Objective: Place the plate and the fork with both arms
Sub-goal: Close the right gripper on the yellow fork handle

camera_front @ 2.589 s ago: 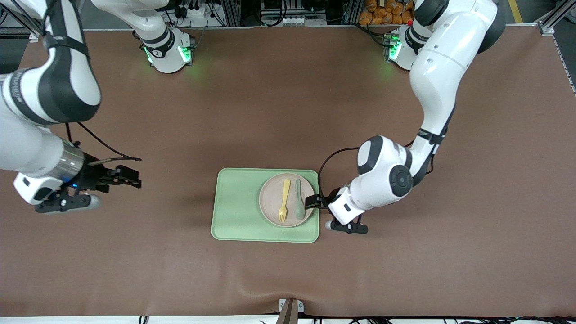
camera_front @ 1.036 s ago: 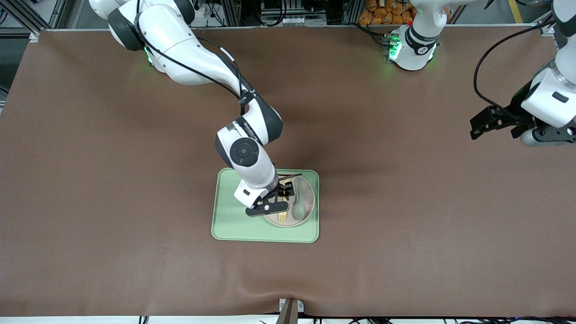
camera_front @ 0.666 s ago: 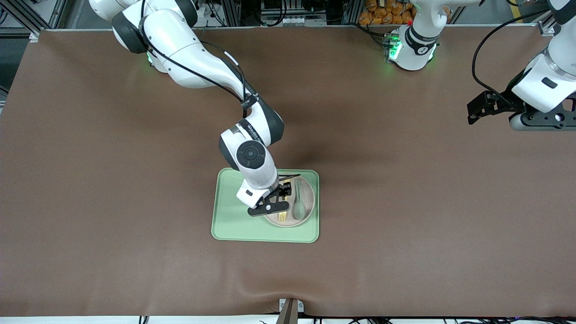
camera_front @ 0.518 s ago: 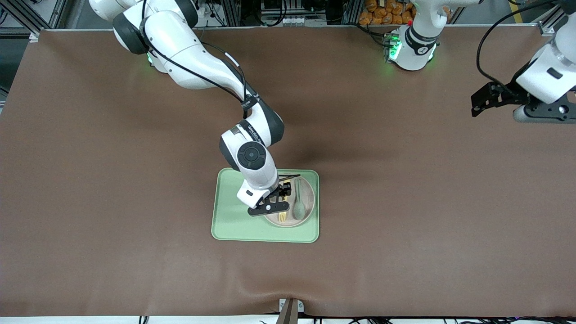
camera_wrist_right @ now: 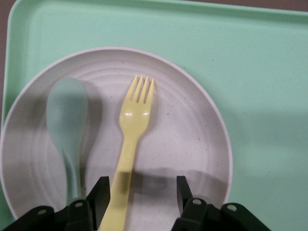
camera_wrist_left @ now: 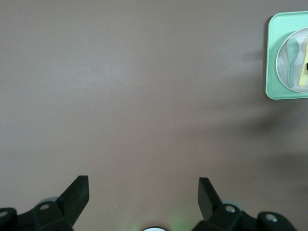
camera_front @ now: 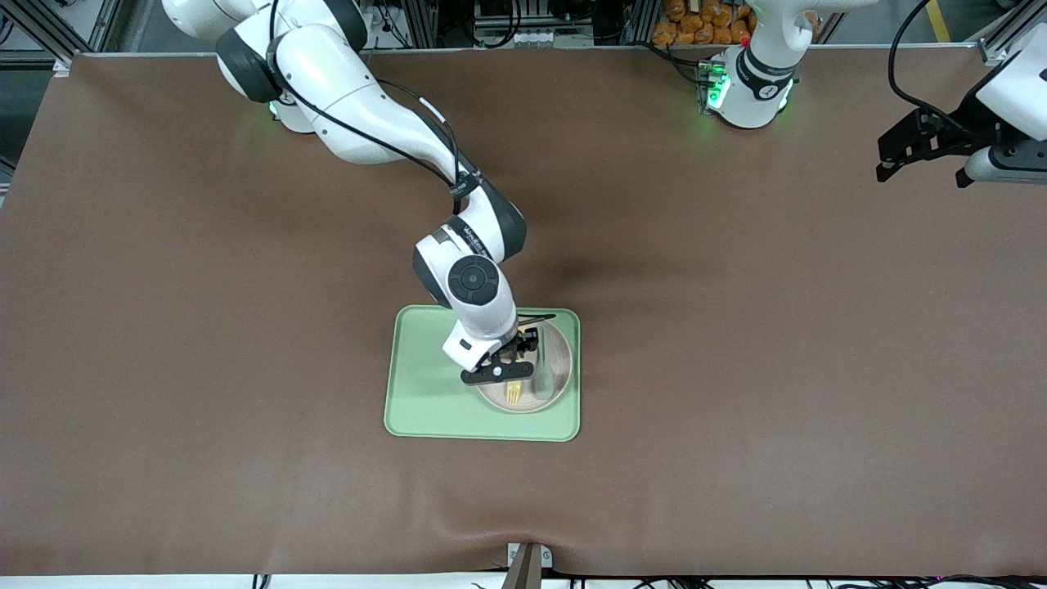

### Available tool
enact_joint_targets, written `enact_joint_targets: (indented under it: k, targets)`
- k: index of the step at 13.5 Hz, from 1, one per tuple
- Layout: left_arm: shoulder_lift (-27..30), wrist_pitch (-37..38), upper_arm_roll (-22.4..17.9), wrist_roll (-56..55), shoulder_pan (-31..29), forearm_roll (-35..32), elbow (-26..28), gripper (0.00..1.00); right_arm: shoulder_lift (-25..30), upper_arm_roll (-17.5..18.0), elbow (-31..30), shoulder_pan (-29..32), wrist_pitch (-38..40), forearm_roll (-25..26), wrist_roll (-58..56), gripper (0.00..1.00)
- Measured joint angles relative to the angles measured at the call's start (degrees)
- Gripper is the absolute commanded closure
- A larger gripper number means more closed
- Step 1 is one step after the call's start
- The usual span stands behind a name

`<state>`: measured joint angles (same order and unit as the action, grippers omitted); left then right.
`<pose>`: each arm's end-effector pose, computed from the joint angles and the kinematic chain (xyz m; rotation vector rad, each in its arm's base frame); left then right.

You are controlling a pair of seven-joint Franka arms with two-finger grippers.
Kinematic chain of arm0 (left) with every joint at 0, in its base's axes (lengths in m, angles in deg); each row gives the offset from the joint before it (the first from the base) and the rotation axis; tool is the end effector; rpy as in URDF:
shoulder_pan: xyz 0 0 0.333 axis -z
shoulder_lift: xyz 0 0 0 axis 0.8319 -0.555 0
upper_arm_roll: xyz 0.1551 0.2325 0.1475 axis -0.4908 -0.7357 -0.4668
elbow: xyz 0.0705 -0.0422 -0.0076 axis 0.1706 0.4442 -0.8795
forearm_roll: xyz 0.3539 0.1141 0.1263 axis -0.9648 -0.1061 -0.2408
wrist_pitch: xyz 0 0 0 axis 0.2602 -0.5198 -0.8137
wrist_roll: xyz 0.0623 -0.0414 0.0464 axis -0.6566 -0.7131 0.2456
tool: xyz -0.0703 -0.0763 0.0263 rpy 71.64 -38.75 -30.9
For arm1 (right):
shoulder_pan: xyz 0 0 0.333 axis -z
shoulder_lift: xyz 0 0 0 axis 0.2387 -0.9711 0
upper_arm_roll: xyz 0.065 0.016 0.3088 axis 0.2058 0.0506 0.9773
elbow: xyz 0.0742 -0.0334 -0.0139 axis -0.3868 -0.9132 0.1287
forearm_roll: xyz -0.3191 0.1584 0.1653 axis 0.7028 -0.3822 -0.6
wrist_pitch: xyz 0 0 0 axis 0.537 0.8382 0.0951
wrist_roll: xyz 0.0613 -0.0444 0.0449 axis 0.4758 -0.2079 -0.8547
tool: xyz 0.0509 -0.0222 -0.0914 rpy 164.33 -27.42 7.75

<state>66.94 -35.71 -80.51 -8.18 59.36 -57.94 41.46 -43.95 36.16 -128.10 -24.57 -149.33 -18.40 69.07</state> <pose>0.5161 -0.0612 0.6628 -3.1348 0.1552 -0.0023 0.6149 0.4738 0.2104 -3.0692 -0.1450 -0.1089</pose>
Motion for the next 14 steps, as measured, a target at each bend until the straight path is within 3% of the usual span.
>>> enact_joint_targets:
  k: [14]
  targets:
    - [-0.32,0.14,-0.53,-0.06,-0.46,0.03,-0.25,0.0,-1.24,0.17,0.17,-0.87,-1.64,-0.09,0.95,0.51]
